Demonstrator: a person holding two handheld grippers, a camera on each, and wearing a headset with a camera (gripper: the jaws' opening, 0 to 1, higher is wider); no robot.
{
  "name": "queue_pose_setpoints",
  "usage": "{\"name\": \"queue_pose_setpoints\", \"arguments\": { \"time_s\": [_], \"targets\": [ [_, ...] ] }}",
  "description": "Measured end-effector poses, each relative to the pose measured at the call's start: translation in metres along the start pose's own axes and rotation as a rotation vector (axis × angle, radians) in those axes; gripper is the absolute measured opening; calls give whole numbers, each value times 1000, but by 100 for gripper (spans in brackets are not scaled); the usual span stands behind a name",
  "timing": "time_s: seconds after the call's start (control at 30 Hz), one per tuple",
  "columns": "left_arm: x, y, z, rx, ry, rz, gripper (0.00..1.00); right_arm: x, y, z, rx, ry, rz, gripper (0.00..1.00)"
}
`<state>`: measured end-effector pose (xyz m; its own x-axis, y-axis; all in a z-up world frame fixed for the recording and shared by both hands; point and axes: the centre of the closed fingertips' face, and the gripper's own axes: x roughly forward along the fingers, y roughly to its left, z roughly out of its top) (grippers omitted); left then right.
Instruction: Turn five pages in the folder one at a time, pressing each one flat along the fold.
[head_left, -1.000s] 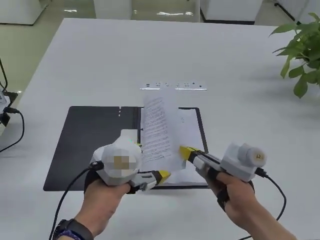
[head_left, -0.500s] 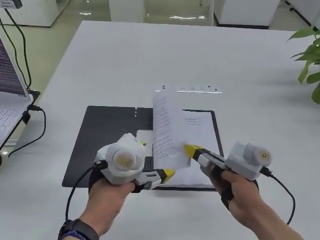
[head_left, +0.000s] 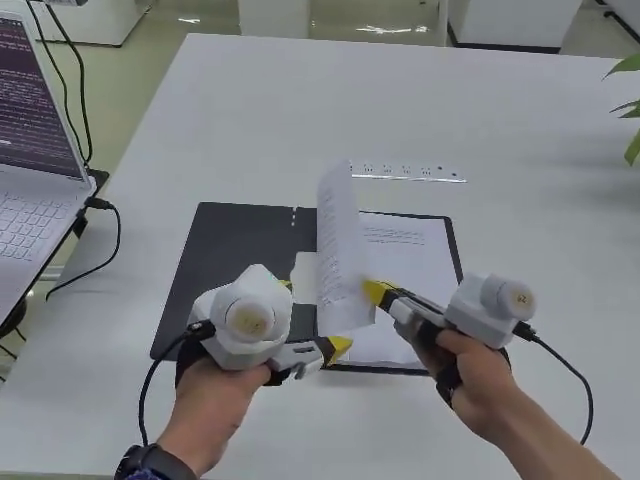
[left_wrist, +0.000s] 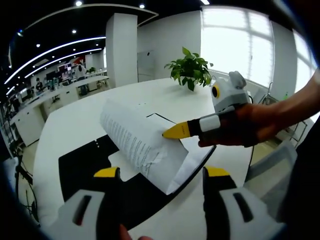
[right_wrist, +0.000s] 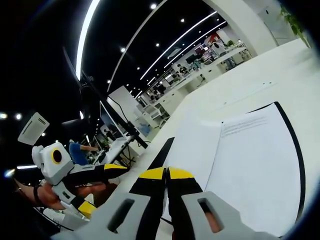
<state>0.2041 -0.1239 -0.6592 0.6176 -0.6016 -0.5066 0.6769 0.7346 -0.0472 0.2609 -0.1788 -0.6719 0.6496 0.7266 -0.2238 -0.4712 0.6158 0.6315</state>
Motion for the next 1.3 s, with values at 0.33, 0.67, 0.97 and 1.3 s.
{"name": "queue_pose_setpoints", "arguments": {
  "time_s": [0.33, 0.67, 0.97, 1.3],
  "targets": [
    [-18, 18, -2, -36, -33, 40, 67, 24, 18, -12, -7, 44, 27, 0],
    [-35, 31, -18, -67, -25, 71, 67, 48, 35, -21, -6, 78, 58, 0],
    [-52, 45, -20, -70, -34, 93, 68, 72, 49, -37, -16, 131, 90, 0],
    [-68, 58, -31, -94, -31, 121, 69, 96, 53, -56, 9, 174, 100, 0]
  ]
}}
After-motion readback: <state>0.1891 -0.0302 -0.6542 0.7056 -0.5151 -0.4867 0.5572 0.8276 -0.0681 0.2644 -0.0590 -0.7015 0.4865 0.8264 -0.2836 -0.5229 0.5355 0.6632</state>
